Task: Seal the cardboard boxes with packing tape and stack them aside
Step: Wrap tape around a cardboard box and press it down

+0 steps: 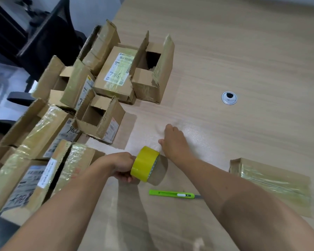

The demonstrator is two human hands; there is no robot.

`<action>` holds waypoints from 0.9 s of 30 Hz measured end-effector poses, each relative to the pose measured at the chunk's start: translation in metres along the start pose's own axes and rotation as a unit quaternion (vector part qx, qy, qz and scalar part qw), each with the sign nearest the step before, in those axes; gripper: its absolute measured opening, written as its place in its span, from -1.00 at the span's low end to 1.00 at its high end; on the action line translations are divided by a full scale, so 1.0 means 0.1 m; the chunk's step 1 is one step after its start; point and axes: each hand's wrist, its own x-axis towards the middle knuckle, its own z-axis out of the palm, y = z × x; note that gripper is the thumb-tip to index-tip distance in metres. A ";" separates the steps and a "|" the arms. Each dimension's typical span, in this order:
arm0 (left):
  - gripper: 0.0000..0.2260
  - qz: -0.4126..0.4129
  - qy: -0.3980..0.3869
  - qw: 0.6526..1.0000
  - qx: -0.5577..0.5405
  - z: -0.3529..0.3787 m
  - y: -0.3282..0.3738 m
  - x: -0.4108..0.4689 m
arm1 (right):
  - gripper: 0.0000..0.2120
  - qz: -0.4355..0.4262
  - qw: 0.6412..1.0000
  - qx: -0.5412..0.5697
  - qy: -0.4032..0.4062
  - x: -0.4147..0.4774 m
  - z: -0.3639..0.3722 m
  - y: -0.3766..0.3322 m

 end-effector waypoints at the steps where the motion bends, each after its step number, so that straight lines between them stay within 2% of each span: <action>1: -0.81 -0.002 0.011 1.000 -0.003 0.00 0.01 -0.01 | -0.77 -0.007 1.000 0.006 0.003 -0.03 0.00 0.00; 4: -0.78 -0.004 0.038 0.999 0.013 -0.01 0.07 -0.10 | -0.93 -0.025 0.997 0.063 0.023 -0.18 -0.08 0.05; 6: -0.79 -0.001 0.071 0.995 0.064 -0.08 0.12 -0.16 | -0.88 -0.049 0.996 0.075 0.030 -0.28 -0.13 0.10; 8: -0.76 0.007 0.151 0.982 0.116 -0.18 0.19 -0.19 | -0.83 -0.053 0.995 0.084 0.024 -0.38 -0.21 0.17; 10: -0.77 0.016 0.257 0.955 0.149 -0.24 0.30 -0.29 | -0.82 -0.034 0.994 0.099 0.010 -0.49 -0.34 0.23; 12: -0.79 0.059 0.375 0.904 0.199 -0.24 0.46 -0.45 | -0.81 -0.029 0.993 0.116 0.015 -0.61 -0.47 0.27; 14: -0.79 0.155 0.464 0.856 0.166 -0.04 0.71 -0.63 | -0.81 -0.027 0.988 0.143 0.049 -0.80 -0.68 0.38; 15: -0.81 0.210 0.476 0.846 0.117 0.12 0.84 -0.70 | -0.80 -0.025 0.985 0.153 0.072 -0.87 -0.77 0.44; 18: -0.85 0.312 0.372 0.874 -0.008 0.82 1.22 -0.77 | -0.77 0.016 0.968 0.183 0.172 -1.18 -1.07 0.79; 20: -0.82 0.315 0.282 0.905 -0.047 1.34 1.38 -0.64 | -0.73 0.067 0.946 0.190 0.253 -1.39 -1.23 1.12; 22: -0.85 0.306 0.229 0.924 -0.022 1.85 1.49 -0.50 | -0.69 0.146 0.922 0.177 0.313 -1.64 -1.31 1.49; 24: -0.89 0.280 0.214 0.936 -0.022 2.26 1.56 -0.38 | -0.61 0.238 0.895 0.179 0.331 -1.85 -1.33 1.83; 27: -0.76 0.248 0.185 0.947 -0.088 2.63 1.62 -0.24 | -0.51 0.315 0.880 0.236 0.267 -2.06 -1.25 2.18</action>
